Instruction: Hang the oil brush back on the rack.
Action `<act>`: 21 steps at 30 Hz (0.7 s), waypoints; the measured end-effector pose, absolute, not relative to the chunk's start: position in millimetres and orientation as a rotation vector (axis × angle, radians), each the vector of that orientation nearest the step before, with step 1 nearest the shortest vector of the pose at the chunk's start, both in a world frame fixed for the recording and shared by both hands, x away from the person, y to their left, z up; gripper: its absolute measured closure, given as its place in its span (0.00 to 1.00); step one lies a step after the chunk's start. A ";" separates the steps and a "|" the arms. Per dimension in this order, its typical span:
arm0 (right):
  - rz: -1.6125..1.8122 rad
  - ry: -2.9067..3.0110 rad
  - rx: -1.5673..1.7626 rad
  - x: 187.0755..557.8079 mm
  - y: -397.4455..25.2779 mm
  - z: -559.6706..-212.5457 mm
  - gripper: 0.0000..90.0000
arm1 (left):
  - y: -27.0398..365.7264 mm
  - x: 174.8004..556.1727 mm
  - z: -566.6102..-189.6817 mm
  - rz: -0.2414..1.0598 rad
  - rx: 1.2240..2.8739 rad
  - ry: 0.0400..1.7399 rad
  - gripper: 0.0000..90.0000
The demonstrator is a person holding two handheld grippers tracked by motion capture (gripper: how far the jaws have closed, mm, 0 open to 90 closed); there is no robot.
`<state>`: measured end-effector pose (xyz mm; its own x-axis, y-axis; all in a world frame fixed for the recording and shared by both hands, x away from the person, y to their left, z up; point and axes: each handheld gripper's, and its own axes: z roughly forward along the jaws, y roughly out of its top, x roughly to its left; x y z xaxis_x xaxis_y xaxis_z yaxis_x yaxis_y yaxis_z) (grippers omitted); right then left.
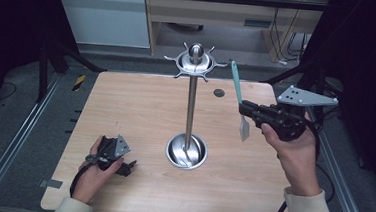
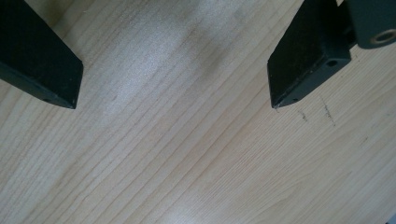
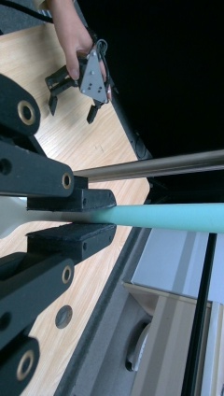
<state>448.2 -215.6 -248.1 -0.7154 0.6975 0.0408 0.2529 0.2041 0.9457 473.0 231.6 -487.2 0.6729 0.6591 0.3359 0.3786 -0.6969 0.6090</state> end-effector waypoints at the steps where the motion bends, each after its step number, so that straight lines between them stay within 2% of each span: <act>1: 1.525 2.091 0.885 449.1 -215.9 -248.4 0.91 | 231.5 472.9 -487.2 0.751 2.388 0.802 0.03; 21: 1.563 2.161 0.868 458.3 -215.6 -245.3 0.91 | 230.7 473.1 -487.4 0.752 2.399 0.792 0.03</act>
<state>458.3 -215.6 -245.3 -0.7577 0.6476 0.0809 0.2794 0.2099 0.9370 473.1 230.7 -487.4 0.6781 0.6509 0.3414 0.3744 -0.7057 0.6015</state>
